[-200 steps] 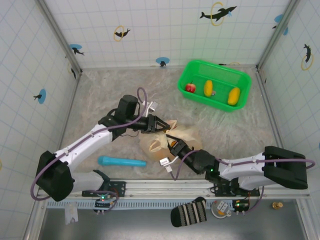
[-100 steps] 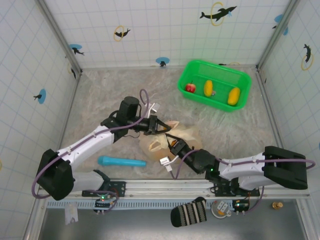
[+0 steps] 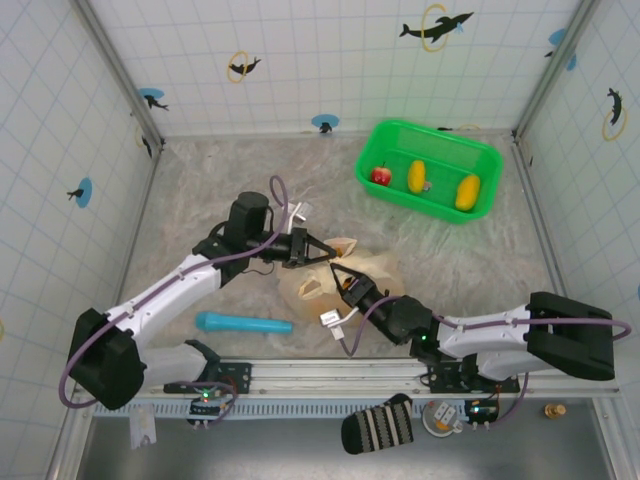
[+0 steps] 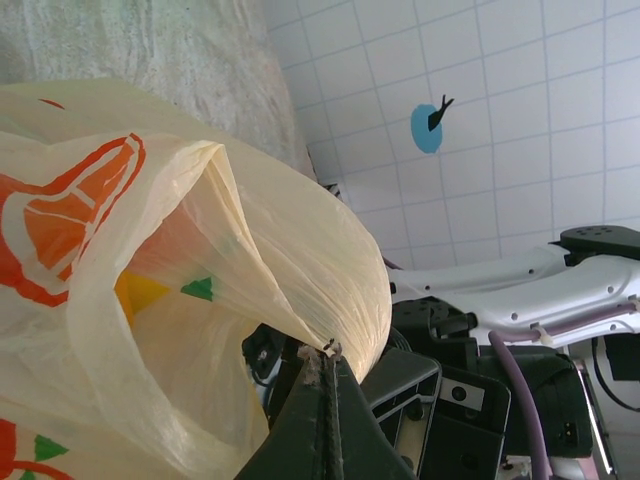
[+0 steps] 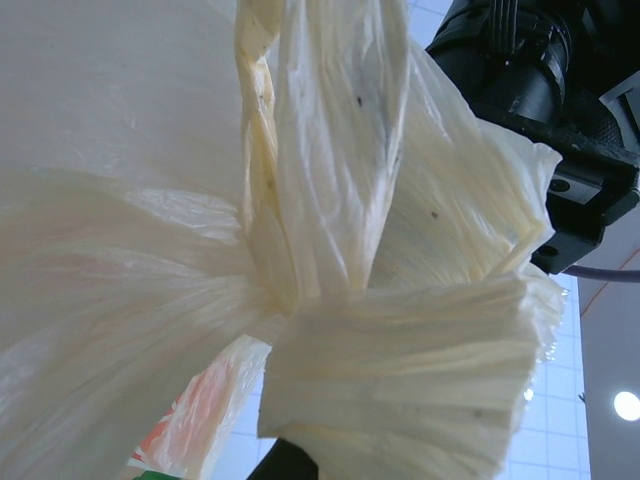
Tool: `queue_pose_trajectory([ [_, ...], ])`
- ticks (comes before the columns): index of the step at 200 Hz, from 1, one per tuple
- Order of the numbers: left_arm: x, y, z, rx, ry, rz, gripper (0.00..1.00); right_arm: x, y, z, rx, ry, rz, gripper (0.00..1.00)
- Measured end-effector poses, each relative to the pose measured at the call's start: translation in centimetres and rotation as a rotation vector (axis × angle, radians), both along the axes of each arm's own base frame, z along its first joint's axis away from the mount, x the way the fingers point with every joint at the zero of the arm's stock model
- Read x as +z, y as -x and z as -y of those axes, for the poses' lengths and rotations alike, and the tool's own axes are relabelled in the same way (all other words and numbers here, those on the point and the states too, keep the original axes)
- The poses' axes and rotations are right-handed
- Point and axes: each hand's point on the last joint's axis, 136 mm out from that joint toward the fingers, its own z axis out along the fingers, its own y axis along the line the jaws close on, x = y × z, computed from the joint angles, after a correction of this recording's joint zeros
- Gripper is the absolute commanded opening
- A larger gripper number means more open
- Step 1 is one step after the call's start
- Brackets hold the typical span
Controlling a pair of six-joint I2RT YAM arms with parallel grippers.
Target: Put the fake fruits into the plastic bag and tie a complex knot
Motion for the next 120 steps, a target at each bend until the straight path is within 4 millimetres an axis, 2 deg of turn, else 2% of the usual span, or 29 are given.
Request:
queue_pose_trajectory([
  [34,0.2,-0.1,-0.3,0.009,-0.001,0.006,0.00,0.0,-0.1,0.0,-0.001,-0.006,-0.007,0.03],
  [56,0.5,-0.4,-0.5,0.023,0.002,0.020,0.00,-0.1,-0.1,0.1,-0.004,-0.013,-0.015,0.12],
  [80,2.6,-2.2,-1.4,0.103,0.043,0.123,0.00,-1.6,-0.2,0.5,-0.018,0.020,-0.047,0.18],
  [102,4.8,-2.7,-1.6,0.133,0.099,0.212,0.00,-1.9,-0.3,0.5,-0.020,0.016,-0.069,0.16],
  [120,5.3,-2.8,-1.6,0.140,0.114,0.240,0.00,-1.8,-0.3,0.6,-0.020,0.007,-0.079,0.09],
])
